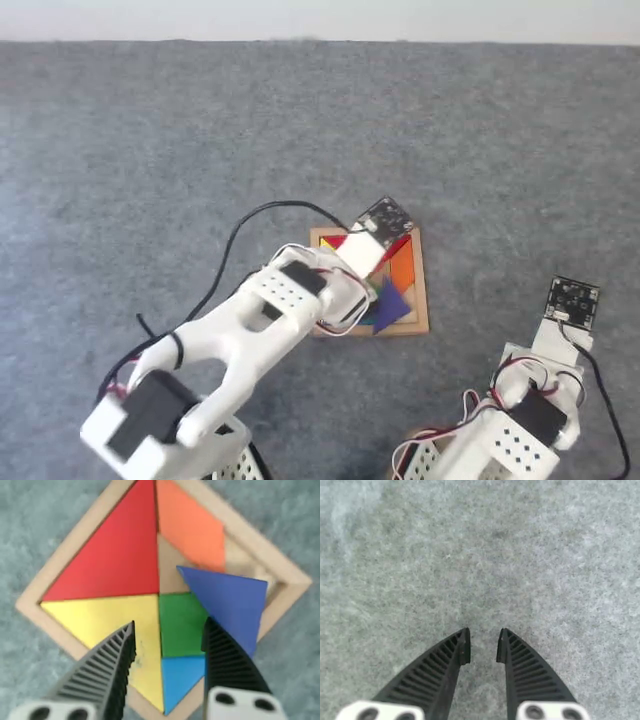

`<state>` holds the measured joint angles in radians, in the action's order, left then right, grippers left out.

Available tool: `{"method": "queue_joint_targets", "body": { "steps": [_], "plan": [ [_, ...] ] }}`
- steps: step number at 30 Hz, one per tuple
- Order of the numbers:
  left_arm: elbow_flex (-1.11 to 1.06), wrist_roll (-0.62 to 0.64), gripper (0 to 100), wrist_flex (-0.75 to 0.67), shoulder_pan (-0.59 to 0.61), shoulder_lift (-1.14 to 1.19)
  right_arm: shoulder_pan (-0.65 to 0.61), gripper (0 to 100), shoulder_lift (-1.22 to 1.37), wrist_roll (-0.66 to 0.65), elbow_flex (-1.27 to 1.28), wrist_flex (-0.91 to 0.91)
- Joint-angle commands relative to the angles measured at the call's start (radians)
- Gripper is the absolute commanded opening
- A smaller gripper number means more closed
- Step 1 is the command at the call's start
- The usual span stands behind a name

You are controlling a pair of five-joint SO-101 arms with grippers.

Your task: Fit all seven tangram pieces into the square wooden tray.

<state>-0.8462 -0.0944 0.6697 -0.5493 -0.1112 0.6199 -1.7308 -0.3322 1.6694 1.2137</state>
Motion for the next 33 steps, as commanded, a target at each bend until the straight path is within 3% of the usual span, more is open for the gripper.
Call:
{"method": "queue_joint_targets", "body": {
  "steps": [1, 10, 23, 33],
  "plan": [
    [0.085, 0.006, 21, -0.018, -0.014, 0.012, -0.004, 11.4, -0.019, -0.008, 0.018, 0.010],
    [0.203, -0.052, 21, -0.023, -0.014, 0.170, -0.007, 11.4, -0.019, -0.008, 0.018, 0.008],
    [0.223, -0.100, 21, -0.061, -0.017, 0.170, -0.007, 11.4, -0.019, -0.008, 0.018, 0.008],
    [0.050, -0.098, 21, -0.104, -0.034, -0.124, -0.007, 11.4, -0.019, -0.008, 0.018, 0.008]
  ]
}}
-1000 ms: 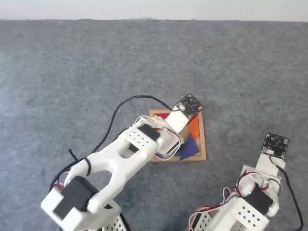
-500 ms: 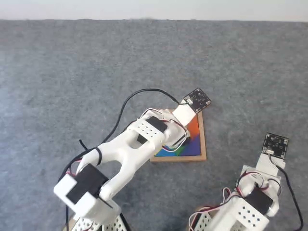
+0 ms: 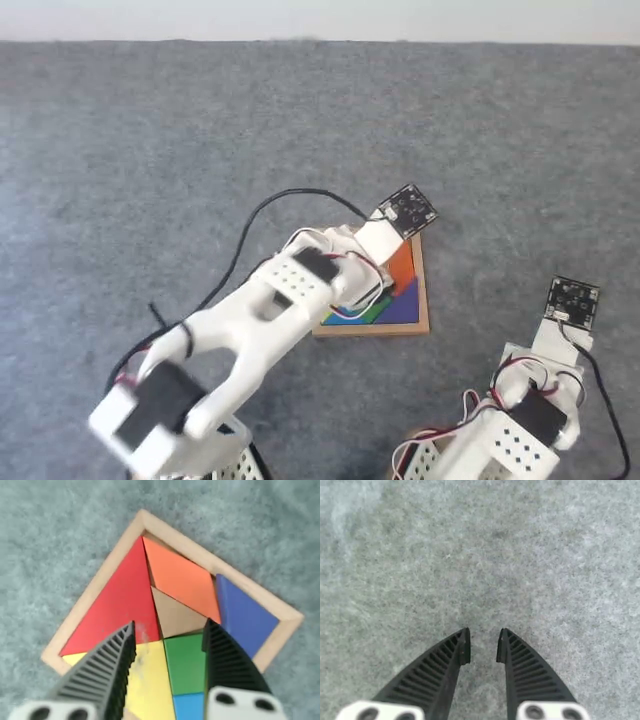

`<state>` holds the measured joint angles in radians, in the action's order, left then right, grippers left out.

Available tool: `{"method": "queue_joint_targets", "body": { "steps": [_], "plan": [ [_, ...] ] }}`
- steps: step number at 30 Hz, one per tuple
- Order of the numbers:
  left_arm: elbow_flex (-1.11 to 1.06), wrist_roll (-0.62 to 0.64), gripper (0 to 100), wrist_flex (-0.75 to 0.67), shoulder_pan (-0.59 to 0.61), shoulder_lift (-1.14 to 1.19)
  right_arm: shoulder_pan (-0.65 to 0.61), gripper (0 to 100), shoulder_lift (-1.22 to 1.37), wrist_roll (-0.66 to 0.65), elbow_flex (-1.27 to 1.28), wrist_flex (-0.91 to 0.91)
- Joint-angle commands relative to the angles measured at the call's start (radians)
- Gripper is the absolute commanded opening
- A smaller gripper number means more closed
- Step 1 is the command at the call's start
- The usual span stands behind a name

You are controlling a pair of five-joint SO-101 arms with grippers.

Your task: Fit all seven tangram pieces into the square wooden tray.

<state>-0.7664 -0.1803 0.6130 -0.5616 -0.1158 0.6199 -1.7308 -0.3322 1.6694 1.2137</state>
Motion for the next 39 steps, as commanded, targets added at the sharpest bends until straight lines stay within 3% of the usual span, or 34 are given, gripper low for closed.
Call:
{"method": "queue_joint_targets", "body": {
  "steps": [1, 8, 13, 19, 21, 26, 33, 39],
  "plan": [
    [-0.050, -0.012, 21, -0.064, -0.032, -0.130, -0.007, 11.4, -0.019, -0.008, 0.018, 0.008],
    [-0.102, -0.031, 21, -0.109, -0.121, -0.130, -0.007, 11.4, -0.019, -0.008, 0.018, 0.008],
    [-0.070, -0.028, 21, -0.109, -0.104, -0.071, -0.008, 11.4, -0.019, -0.008, 0.018, 0.007],
    [0.067, -0.031, 21, -0.083, -0.097, 0.173, -0.008, 11.4, -0.019, -0.006, 0.018, 0.007],
    [0.116, -0.029, 21, -0.015, -0.094, 0.183, -0.008, 11.4, -0.019, -0.006, 0.018, 0.008],
    [0.108, -0.028, 21, -0.008, -0.094, 0.173, -0.008, 11.4, -0.019, -0.006, 0.018, 0.008],
    [-0.018, 0.049, 21, -0.005, -0.060, -0.112, -0.007, 11.4, -0.019, -0.006, 0.018, 0.007],
    [-0.193, 0.141, 21, -0.018, 0.193, -0.520, -0.005, 11.2, -0.019, -0.006, 0.018, 0.004]
  ]
}}
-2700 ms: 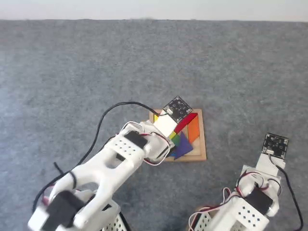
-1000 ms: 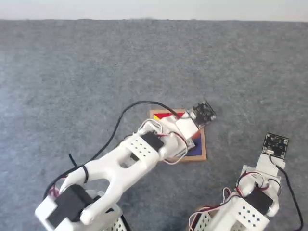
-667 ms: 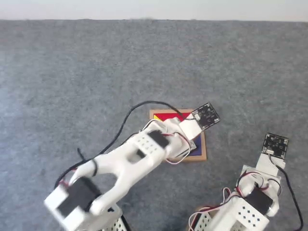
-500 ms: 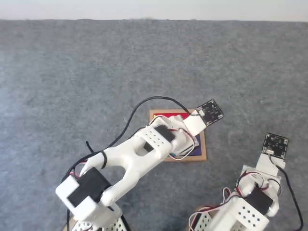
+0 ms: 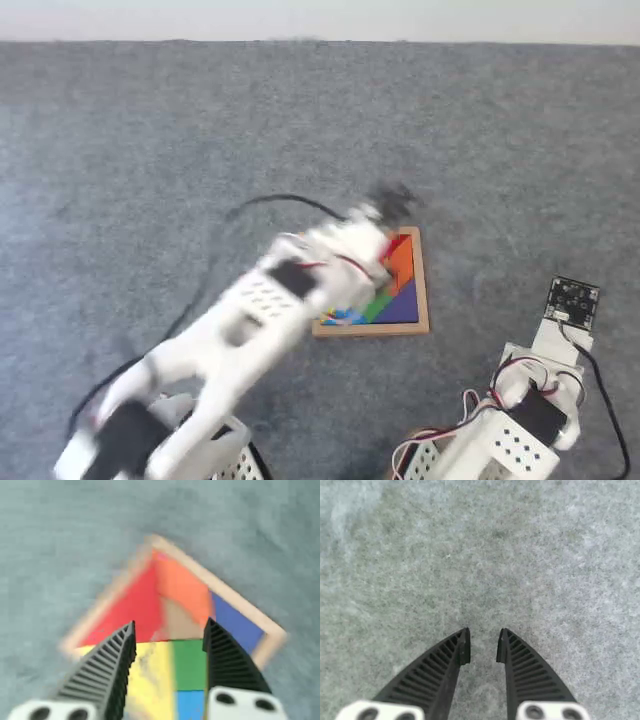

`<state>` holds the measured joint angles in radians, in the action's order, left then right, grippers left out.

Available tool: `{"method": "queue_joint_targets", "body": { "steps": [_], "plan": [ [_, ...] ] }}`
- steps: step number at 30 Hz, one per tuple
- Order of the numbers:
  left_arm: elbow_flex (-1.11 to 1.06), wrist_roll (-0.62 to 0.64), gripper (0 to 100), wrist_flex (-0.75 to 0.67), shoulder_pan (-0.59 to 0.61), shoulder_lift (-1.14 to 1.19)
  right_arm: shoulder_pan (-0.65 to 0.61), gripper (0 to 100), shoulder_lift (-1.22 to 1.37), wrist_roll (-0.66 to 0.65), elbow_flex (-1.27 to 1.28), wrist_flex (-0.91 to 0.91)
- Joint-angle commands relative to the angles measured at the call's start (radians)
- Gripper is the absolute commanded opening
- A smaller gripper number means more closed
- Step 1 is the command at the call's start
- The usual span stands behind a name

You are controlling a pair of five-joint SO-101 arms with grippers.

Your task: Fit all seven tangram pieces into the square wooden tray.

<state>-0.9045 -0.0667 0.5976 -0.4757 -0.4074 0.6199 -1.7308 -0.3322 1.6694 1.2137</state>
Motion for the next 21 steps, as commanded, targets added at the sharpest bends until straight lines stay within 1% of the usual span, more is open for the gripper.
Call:
{"method": "queue_joint_targets", "body": {
  "steps": [1, 5, 7, 13, 18, 19, 21],
  "plan": [
    [-0.108, 0.028, 21, -0.028, 0.138, -0.295, -0.005, 10.1, -0.019, -0.006, 0.018, 0.004],
    [-0.335, 0.028, 21, -0.147, 0.212, -0.543, -0.008, 3.3, -0.024, -0.009, 0.018, 0.001],
    [-0.412, 0.029, 21, -0.157, 0.239, -0.658, -0.008, 1.4, -0.024, -0.009, 0.018, -0.010],
    [-0.599, 0.037, 21, -0.066, 0.331, -0.976, -0.010, 0.8, -0.024, -0.009, 0.018, -0.013],
    [-0.780, 0.037, 21, -0.060, 0.382, -1.266, -0.010, 0.8, -0.024, -0.009, 0.018, -0.013],
    [-0.788, 0.037, 21, -0.035, 0.382, -1.312, -0.010, 0.8, -0.024, -0.009, 0.018, -0.012],
    [-0.773, 0.037, 21, 0.089, 0.384, -1.407, -0.010, 0.8, -0.024, -0.009, 0.018, -0.008]
  ]
}}
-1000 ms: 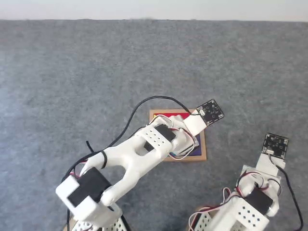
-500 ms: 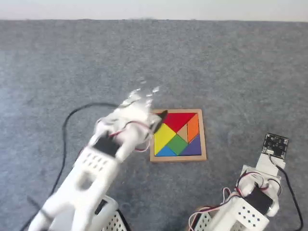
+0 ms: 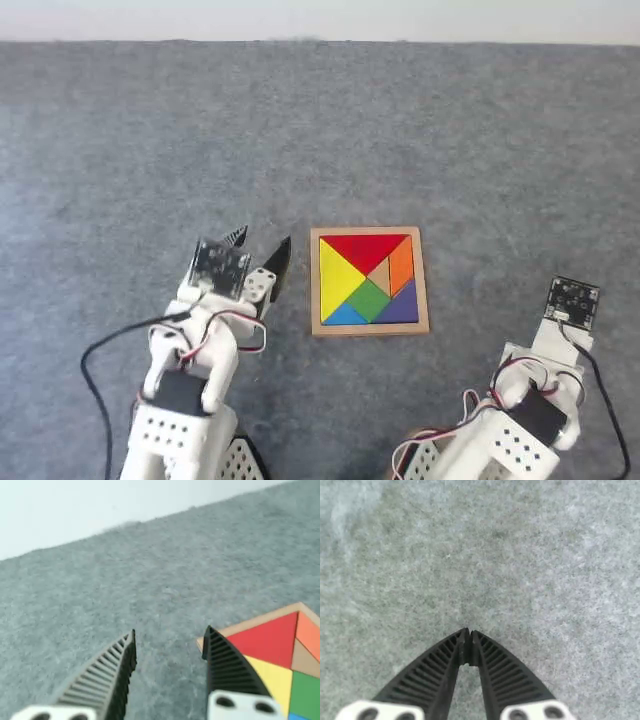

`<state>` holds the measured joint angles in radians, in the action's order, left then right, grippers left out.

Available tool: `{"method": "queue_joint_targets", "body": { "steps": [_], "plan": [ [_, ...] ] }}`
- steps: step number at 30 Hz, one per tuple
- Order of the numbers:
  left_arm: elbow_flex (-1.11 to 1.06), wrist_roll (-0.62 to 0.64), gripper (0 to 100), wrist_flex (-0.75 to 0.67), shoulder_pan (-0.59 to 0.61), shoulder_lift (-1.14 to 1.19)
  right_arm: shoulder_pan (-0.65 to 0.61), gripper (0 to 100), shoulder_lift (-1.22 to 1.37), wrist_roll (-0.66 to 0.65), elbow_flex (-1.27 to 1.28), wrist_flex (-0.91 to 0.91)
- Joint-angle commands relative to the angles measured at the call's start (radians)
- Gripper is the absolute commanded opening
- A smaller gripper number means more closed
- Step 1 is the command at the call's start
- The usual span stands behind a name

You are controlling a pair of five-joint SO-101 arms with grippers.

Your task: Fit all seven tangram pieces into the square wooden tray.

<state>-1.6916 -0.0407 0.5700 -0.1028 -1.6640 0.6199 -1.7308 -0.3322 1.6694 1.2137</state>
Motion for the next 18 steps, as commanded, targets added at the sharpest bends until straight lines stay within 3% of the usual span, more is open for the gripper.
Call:
{"method": "queue_joint_targets", "body": {
  "steps": [1, 7, 13, 18],
  "plan": [
    [0.016, 0.006, 21, 0.166, 0.005, -0.173, -0.010, 0.9, -0.022, -0.009, 0.018, -0.008],
    [0.008, 0.003, 21, 0.353, 0.011, -0.126, -0.010, 0.9, -0.022, -0.009, 0.018, -0.008],
    [0.007, 0.002, 21, 0.671, 0.012, -0.127, -0.010, 0.9, -0.022, -0.009, 0.018, -0.010],
    [0.007, -0.003, 21, 0.677, 0.028, -0.127, -0.008, 0.9, -0.022, -0.009, 0.018, -0.012]
  ]
}}
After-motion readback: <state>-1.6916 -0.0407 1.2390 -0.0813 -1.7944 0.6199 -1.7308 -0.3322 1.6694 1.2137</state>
